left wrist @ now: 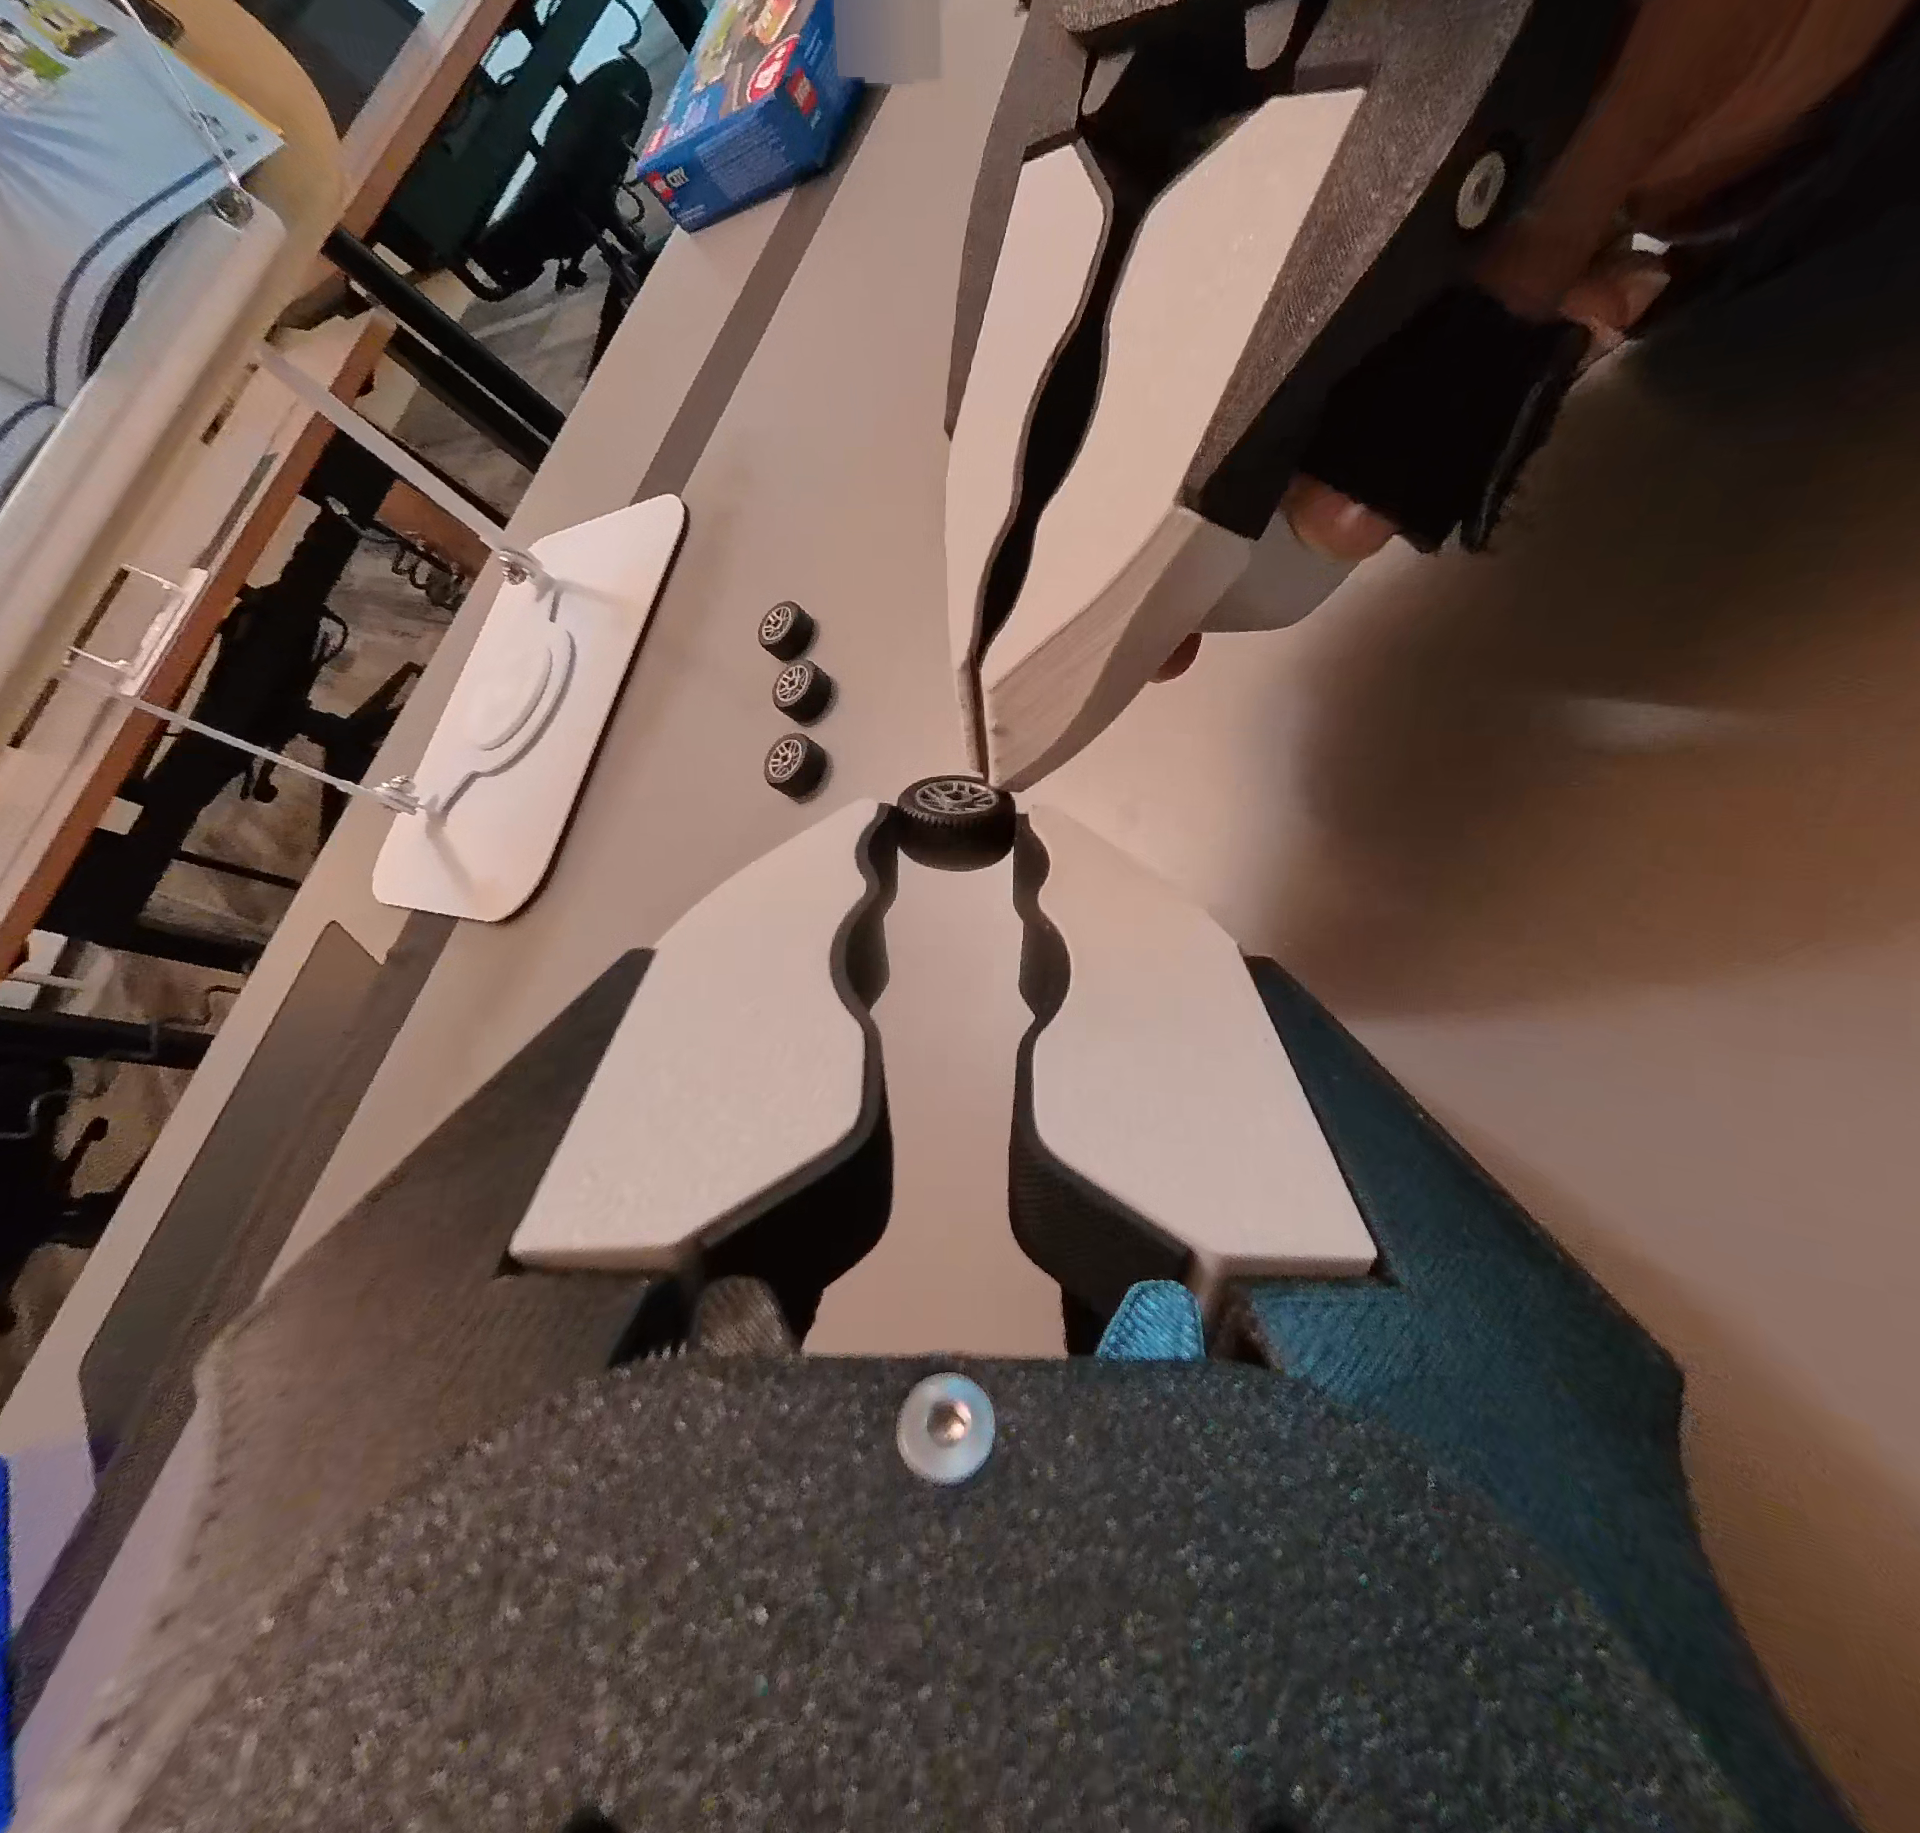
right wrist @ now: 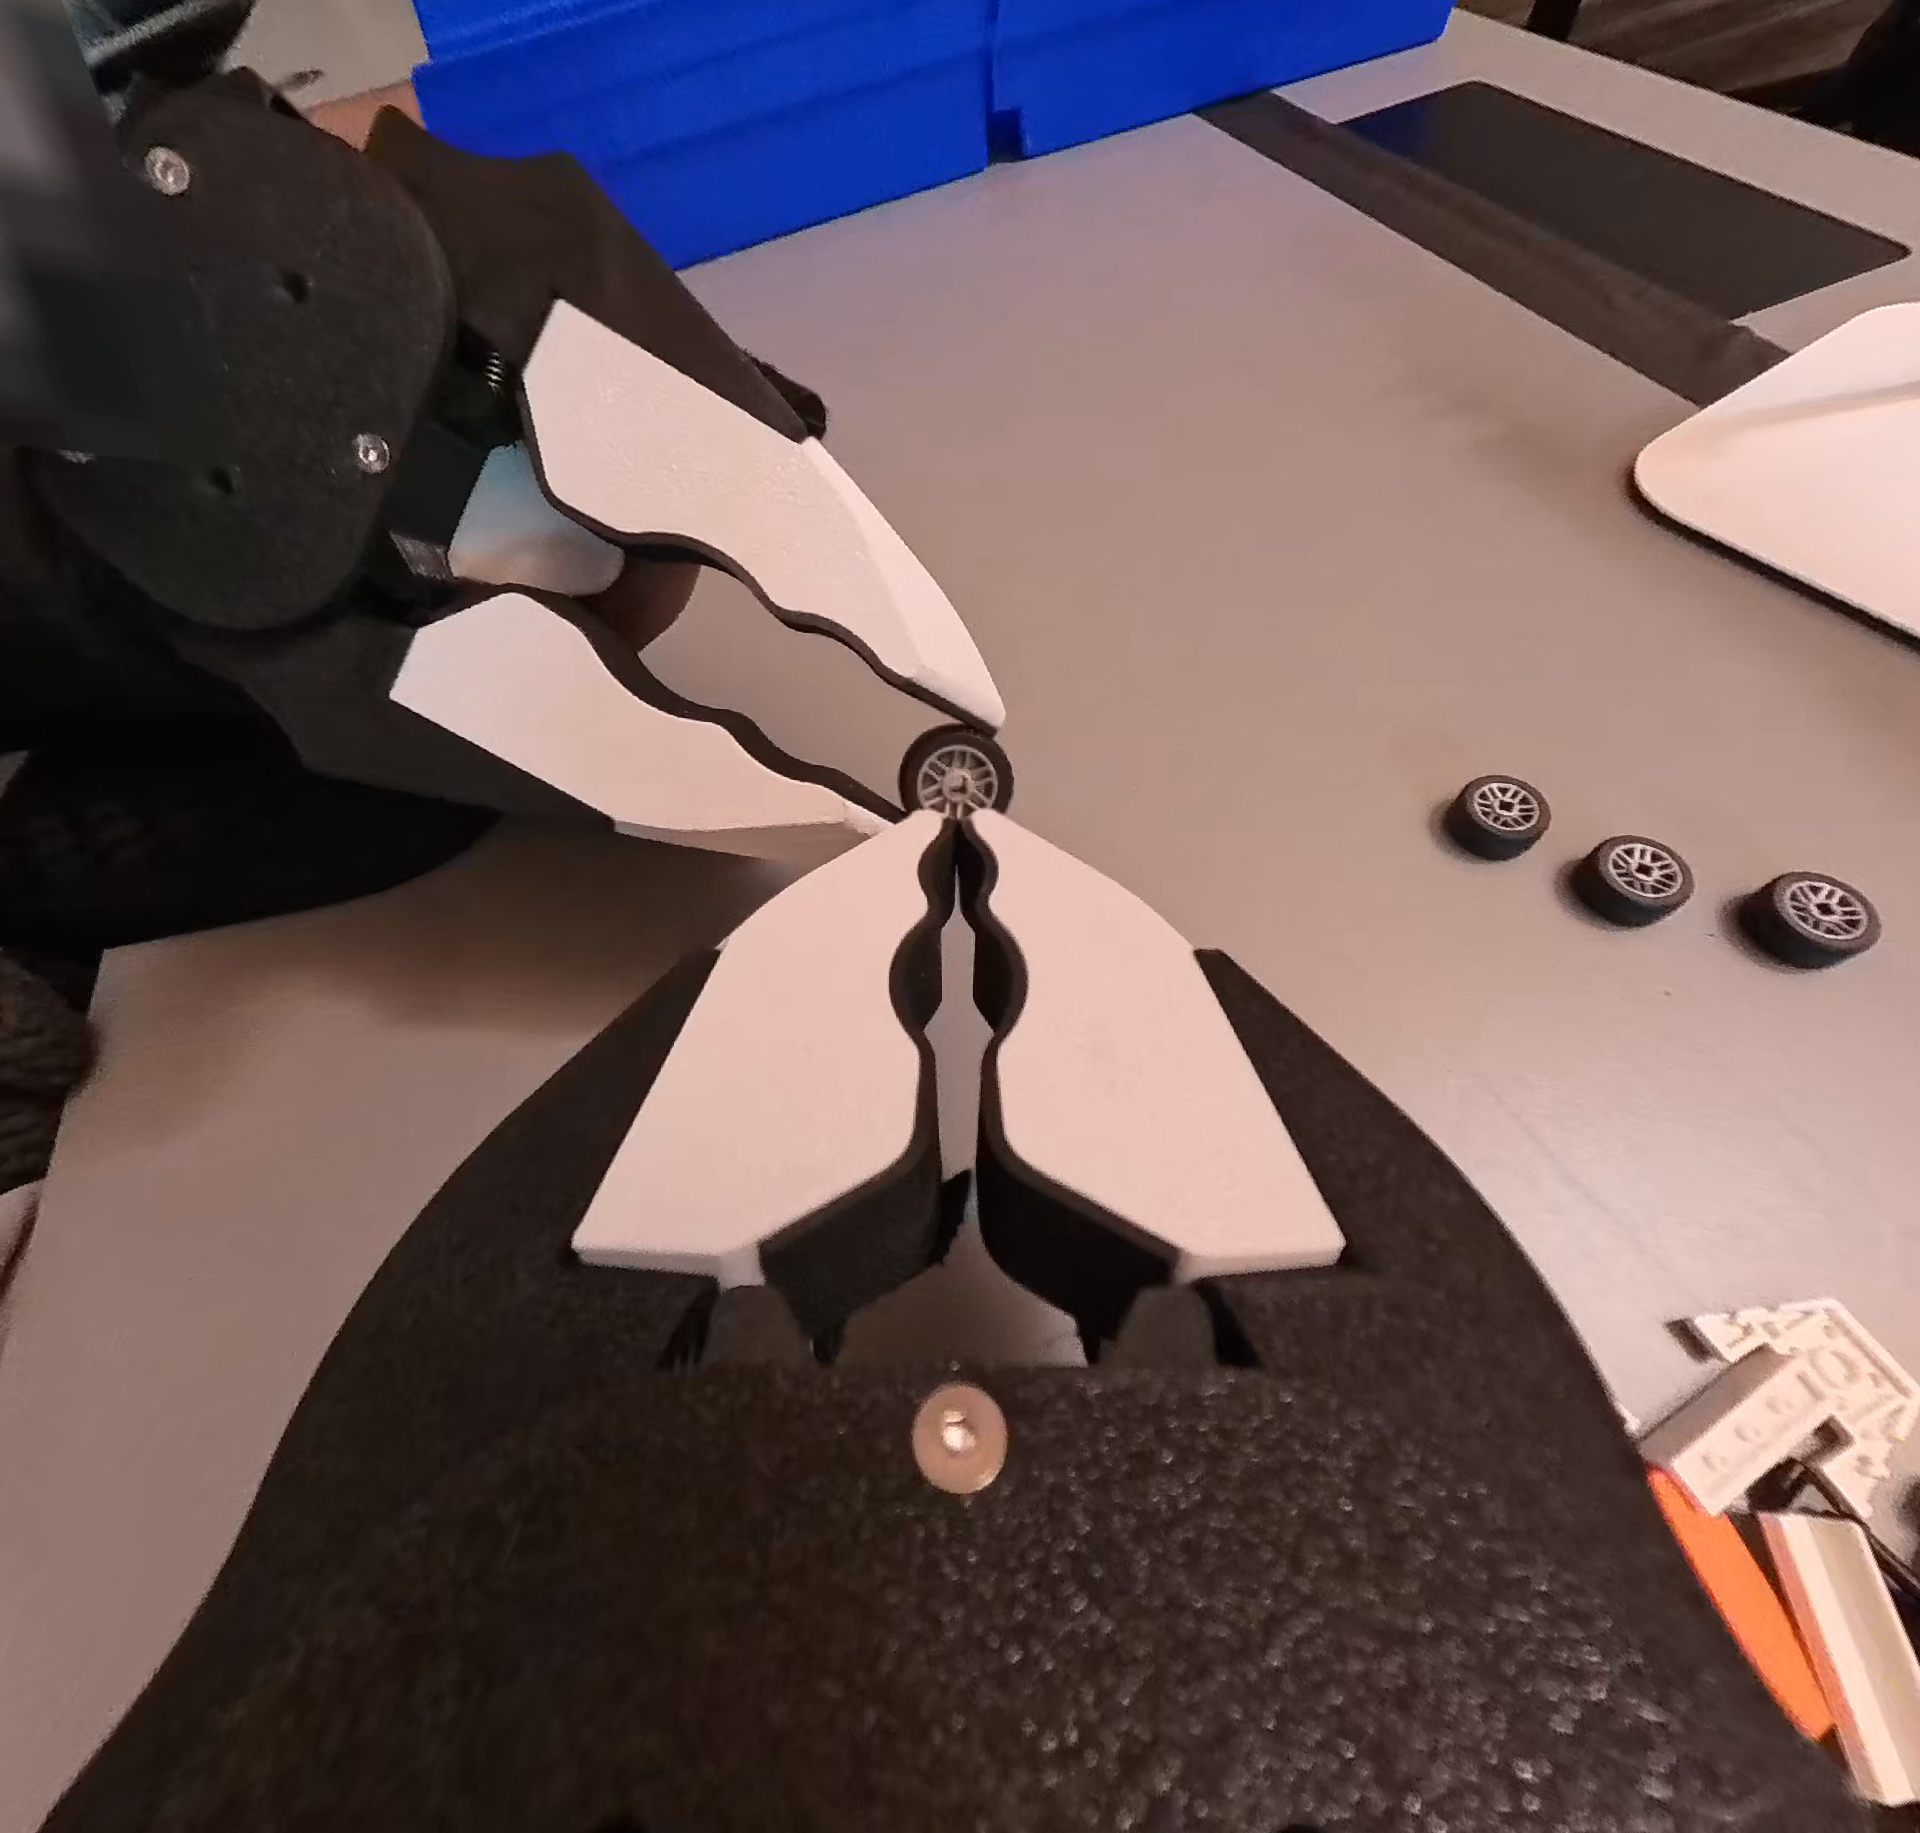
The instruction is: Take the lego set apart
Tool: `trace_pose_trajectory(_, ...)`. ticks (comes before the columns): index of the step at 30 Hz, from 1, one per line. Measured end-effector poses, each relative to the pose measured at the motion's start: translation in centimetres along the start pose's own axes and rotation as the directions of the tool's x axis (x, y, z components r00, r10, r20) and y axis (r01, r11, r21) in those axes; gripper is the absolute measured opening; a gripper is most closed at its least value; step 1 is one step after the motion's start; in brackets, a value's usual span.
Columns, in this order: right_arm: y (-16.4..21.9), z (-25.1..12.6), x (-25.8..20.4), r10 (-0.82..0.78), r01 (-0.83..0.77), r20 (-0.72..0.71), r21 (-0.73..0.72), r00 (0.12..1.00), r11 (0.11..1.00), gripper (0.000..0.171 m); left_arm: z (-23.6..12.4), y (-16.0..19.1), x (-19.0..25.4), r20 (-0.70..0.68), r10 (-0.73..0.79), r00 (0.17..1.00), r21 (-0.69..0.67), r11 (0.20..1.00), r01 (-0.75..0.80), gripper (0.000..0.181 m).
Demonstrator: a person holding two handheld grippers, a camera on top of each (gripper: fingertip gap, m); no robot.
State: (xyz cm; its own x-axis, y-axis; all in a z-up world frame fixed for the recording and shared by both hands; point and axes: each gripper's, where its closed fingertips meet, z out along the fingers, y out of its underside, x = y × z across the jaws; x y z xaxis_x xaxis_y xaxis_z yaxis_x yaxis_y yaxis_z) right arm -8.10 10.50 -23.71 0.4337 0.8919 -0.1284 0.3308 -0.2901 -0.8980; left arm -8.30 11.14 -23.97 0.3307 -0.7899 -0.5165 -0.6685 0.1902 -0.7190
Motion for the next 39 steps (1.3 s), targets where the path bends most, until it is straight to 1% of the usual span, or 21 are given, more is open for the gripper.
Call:
trace_pose_trajectory(1,0.0,0.0,0.1,0.000,0.000,-0.001,0.002,1.000,1.000,0.000,0.0,0.0,-0.1,0.009,0.010,1.000,0.002,1.000,-0.010,0.021)
trace_pose_trajectory(4,-0.2,-0.1,0.0,0.018,-0.019,0.017,0.008,1.000,1.000,0.014,-0.3,-0.3,-0.5,0.037,0.036,0.999,0.018,0.999,-0.037,0.021)
trace_pose_trajectory(8,-0.8,-0.6,0.0,0.136,-0.143,0.111,0.055,0.984,0.988,0.023,-0.7,-1.1,-0.7,0.072,0.078,0.994,0.062,0.995,-0.083,0.021)
trace_pose_trajectory(11,-1.4,-0.9,-0.6,0.208,-0.228,0.206,0.079,0.956,0.970,0.022,-0.9,-1.5,-0.7,0.092,0.116,0.989,0.080,0.989,-0.123,0.021)
trace_pose_trajectory(14,-1.6,-0.9,-0.9,0.244,-0.272,0.247,0.086,0.938,0.958,0.017,-0.9,-1.7,-0.6,0.107,0.139,0.985,0.091,0.985,-0.149,0.021)
trace_pose_trajectory(18,-2.2,-1.4,-1.2,0.312,-0.364,0.342,0.098,0.886,0.926,0.017,-1.5,-2.5,-0.7,0.123,0.148,0.981,0.153,0.974,-0.166,0.021)
trace_pose_trajectory(21,-2.5,-1.9,-1.8,0.324,-0.393,0.417,0.089,0.849,0.915,0.022,-1.9,-3.3,-0.2,0.121,0.167,0.978,0.209,0.959,-0.190,0.021)
trace_pose_trajectory(22,-2.5,-2.1,-2.0,0.326,-0.402,0.445,0.084,0.834,0.912,0.022,-2.0,-3.5,-0.1,0.116,0.166,0.979,0.223,0.956,-0.188,0.021)
trace_pose_trajectory(23,-2.6,-2.2,-2.3,0.327,-0.408,0.467,0.082,0.822,0.909,0.017,-2.1,-3.6,-0.1,0.115,0.165,0.979,0.230,0.955,-0.188,0.021)
trace_pose_trajectory(24,-2.6,-2.3,-2.2,0.324,-0.407,0.465,0.087,0.824,0.909,0.016,-2.1,-3.6,-0.1,0.116,0.161,0.980,0.231,0.955,-0.185,0.021)
trace_pose_trajectory(26,-2.6,-2.4,-2.0,0.291,-0.370,0.438,0.104,0.850,0.923,0.011,-2.0,-3.5,-0.2,0.113,0.151,0.982,0.226,0.958,-0.173,0.021)
trace_pose_trajectory(28,-2.6,-2.4,-1.9,0.236,-0.305,0.392,0.122,0.889,0.945,0.010,-1.9,-3.4,-0.2,0.099,0.134,0.986,0.224,0.962,-0.153,0.021)
trace_pose_trajectory(30,-2.5,-2.4,-1.8,0.138,-0.191,0.319,0.143,0.938,0.971,0.010,-1.8,-3.3,-0.1,0.056,0.079,0.995,0.231,0.969,-0.090,0.021)
trace_pose_trajectory(33,-2.4,-2.6,-1.7,-0.032,-0.002,0.210,0.159,0.977,0.987,0.009,-1.9,-3.3,0.1,-0.015,0.003,1.000,0.255,0.967,0.001,0.020)
trace_pose_trajectory(36,-2.5,-3.3,-1.9,-0.250,0.224,0.126,0.185,0.960,0.957,0.009,-2.7,-3.6,0.5,-0.196,-0.138,0.971,0.302,0.933,0.194,0.020)
trace_pose_trajectory(37,-2.5,-3.6,-2.2,-0.313,0.287,0.119,0.193,0.942,0.938,0.009,-3.0,-3.8,0.4,-0.241,-0.183,0.953,0.318,0.913,0.256,0.021)
trace_pose_trajectory(39,-2.3,-4.0,-2.7,-0.401,0.375,0.112,0.197,0.909,0.906,0.010,-3.7,-4.2,0.2,-0.305,-0.228,0.925,0.343,0.879,0.330,0.021)
